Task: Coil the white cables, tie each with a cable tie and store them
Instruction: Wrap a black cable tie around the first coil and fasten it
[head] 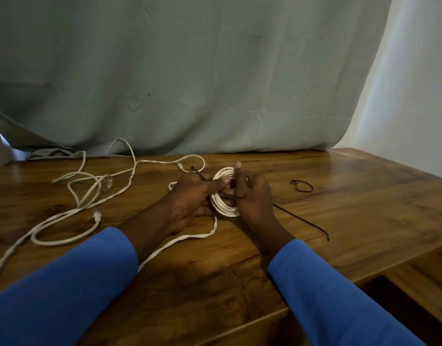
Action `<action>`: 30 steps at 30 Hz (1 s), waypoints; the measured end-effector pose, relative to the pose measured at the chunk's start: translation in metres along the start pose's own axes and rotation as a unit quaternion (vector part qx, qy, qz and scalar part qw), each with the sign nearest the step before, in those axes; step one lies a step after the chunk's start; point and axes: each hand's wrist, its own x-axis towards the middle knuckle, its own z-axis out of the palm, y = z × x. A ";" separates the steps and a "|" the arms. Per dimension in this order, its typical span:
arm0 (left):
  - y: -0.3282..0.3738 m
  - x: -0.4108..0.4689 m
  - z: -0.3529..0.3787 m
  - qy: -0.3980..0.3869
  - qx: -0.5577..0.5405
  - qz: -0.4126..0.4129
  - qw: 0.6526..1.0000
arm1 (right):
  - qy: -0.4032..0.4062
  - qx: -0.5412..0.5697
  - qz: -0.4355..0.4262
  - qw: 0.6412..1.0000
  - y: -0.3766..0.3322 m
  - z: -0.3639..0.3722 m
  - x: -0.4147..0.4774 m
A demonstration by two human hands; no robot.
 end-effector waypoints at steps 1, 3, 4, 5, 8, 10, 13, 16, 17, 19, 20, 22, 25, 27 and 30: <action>0.002 0.000 -0.003 -0.016 0.022 0.002 1.000 | -0.003 -0.005 0.003 1.000 0.000 -0.001 0.001; 0.004 0.000 -0.008 -0.037 0.070 0.012 0.997 | -0.005 -0.032 0.007 0.999 0.000 -0.002 0.002; 0.003 0.001 -0.008 -0.035 0.087 0.014 0.996 | -0.007 -0.047 0.008 0.999 0.001 -0.002 0.003; 0.002 0.003 -0.008 -0.027 0.097 0.014 0.995 | -0.008 -0.069 0.008 0.998 0.001 -0.002 0.004; -0.001 0.009 -0.008 -0.014 0.097 -0.003 0.995 | 0.001 -0.168 0.006 0.986 0.002 -0.002 0.004; 0.000 0.005 -0.018 -0.010 0.103 0.003 0.995 | -0.003 -0.175 -0.008 0.985 -0.008 0.007 -0.001; -0.008 0.007 -0.009 0.051 0.215 0.094 0.971 | -0.029 -0.193 -0.004 0.981 -0.004 0.007 -0.001; -0.013 0.007 -0.004 0.079 0.254 0.111 0.958 | -0.047 -0.228 0.002 0.973 -0.004 0.007 -0.005; -0.014 0.007 -0.005 0.084 0.253 0.107 0.958 | -0.041 -0.261 -0.013 0.964 -0.007 0.007 -0.006; -0.015 0.011 -0.010 0.093 0.245 0.100 0.960 | 0.005 -0.293 -0.084 0.952 -0.013 0.004 -0.004; -0.014 0.011 -0.012 0.094 0.238 0.096 0.962 | 0.009 -0.272 -0.136 0.953 -0.017 0.000 -0.004; -0.015 0.015 -0.017 0.096 0.221 0.086 0.967 | -0.055 -0.209 -0.236 0.947 -0.023 -0.006 -0.006; -0.012 0.016 -0.023 0.110 0.209 0.051 0.970 | -0.127 -0.235 -0.347 0.899 -0.022 -0.013 -0.012; -0.013 0.017 -0.024 0.101 0.215 0.052 0.970 | -0.098 -0.287 -0.397 0.866 -0.023 -0.016 -0.012; -0.015 0.018 -0.022 0.100 0.237 0.069 0.964 | -0.071 -0.323 -0.431 0.840 -0.028 -0.016 -0.005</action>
